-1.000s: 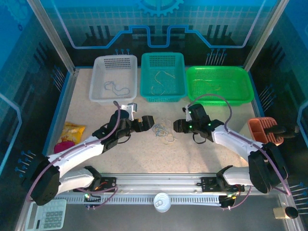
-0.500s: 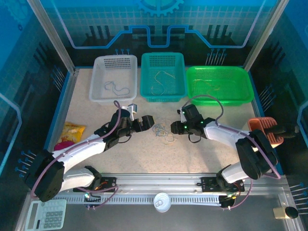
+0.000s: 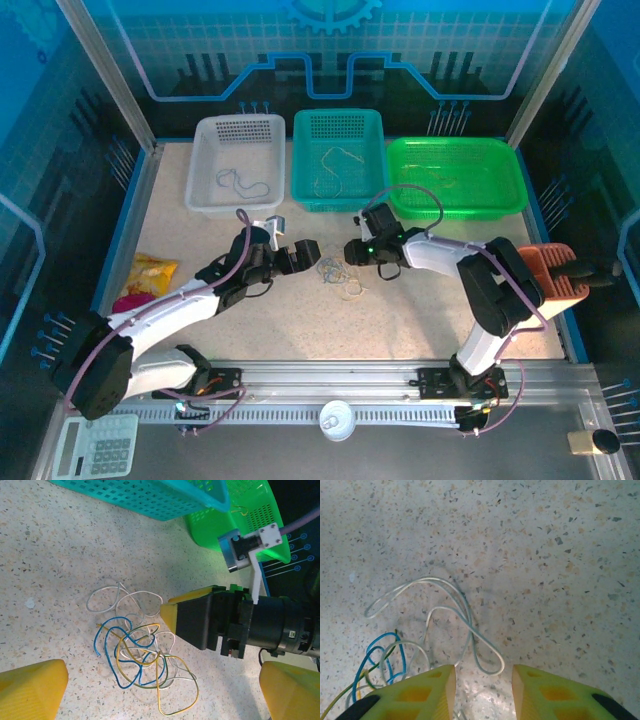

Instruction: Untangle the cables

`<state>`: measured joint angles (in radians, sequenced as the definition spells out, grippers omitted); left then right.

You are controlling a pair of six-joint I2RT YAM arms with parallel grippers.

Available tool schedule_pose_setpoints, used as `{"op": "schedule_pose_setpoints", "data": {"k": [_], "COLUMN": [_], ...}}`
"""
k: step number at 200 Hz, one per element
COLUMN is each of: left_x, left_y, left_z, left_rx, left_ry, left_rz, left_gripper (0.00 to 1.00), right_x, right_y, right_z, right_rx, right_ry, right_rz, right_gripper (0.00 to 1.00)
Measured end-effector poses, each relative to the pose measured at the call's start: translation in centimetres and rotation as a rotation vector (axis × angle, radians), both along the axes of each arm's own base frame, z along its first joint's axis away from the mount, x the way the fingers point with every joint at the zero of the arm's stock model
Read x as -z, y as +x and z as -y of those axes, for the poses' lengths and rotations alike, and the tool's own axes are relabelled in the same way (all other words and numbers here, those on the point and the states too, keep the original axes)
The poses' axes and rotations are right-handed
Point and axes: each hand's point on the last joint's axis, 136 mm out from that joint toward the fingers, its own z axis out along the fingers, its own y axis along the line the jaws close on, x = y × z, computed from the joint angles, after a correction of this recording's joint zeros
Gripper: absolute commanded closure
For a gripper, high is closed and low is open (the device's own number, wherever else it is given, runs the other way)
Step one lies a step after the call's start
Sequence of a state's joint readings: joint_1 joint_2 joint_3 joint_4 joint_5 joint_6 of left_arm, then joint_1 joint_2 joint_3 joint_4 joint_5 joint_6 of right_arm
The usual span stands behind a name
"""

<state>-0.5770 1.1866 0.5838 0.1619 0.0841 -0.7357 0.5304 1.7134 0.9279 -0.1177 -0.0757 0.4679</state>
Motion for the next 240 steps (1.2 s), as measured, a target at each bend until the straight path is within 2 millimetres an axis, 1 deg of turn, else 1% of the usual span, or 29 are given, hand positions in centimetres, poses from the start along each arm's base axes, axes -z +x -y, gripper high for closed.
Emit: {"op": "schedule_pose_setpoints", "data": {"k": [38, 58, 74, 101, 125, 139, 151, 166, 194, 209, 228, 240], "left_x": [0.2, 0.2, 0.2, 0.2, 0.2, 0.2, 0.2, 0.2, 0.2, 0.2, 0.0, -0.3], "left_y": [-0.1, -0.1, -0.1, -0.1, -0.1, -0.1, -0.1, -0.1, -0.2, -0.2, -0.2, -0.2], "left_z": [-0.3, -0.3, -0.3, -0.3, -0.3, -0.3, -0.3, -0.3, -0.3, -0.3, -0.3, -0.4], "left_rx": [-0.005, -0.006, -0.006, -0.006, -0.007, -0.009, -0.009, -0.012, -0.013, -0.014, -0.016, -0.020], "left_ry": [0.002, 0.002, 0.001, 0.001, 0.000, -0.003, -0.004, -0.008, -0.012, -0.014, -0.019, -0.026], "left_rz": [-0.003, -0.003, -0.002, -0.003, -0.005, -0.007, -0.008, -0.012, -0.015, -0.016, -0.014, -0.009], "left_gripper": [0.01, 0.01, 0.01, 0.01, 0.01, 0.01, 0.01, 0.01, 0.01, 0.01, 0.01, 0.01], "right_x": [0.7, 1.0, 1.1, 1.3, 1.0, 0.4, -0.9, -3.3, -9.3, -12.2, -15.0, -16.5], "right_y": [1.0, 1.3, 1.6, 1.7, 1.7, 1.6, 1.7, 1.8, 1.9, 1.7, 1.2, 0.7], "right_z": [-0.1, -0.3, -0.5, -0.6, -0.7, -0.7, -0.7, -0.8, -1.1, -1.1, -1.1, -1.2], "right_rx": [-0.002, -0.009, -0.017, -0.027, -0.032, -0.035, -0.037, -0.041, -0.043, -0.046, -0.056, -0.066], "right_ry": [-0.029, -0.035, -0.040, -0.044, -0.040, -0.034, -0.022, 0.004, 0.079, 0.119, 0.162, 0.189], "right_rz": [0.005, 0.006, 0.008, 0.011, 0.015, 0.022, 0.044, 0.090, 0.212, 0.269, 0.325, 0.353], "right_gripper": [0.67, 0.72, 0.79, 1.00, 1.00, 1.00, 1.00, 1.00, 1.00, 1.00, 1.00, 1.00]}}
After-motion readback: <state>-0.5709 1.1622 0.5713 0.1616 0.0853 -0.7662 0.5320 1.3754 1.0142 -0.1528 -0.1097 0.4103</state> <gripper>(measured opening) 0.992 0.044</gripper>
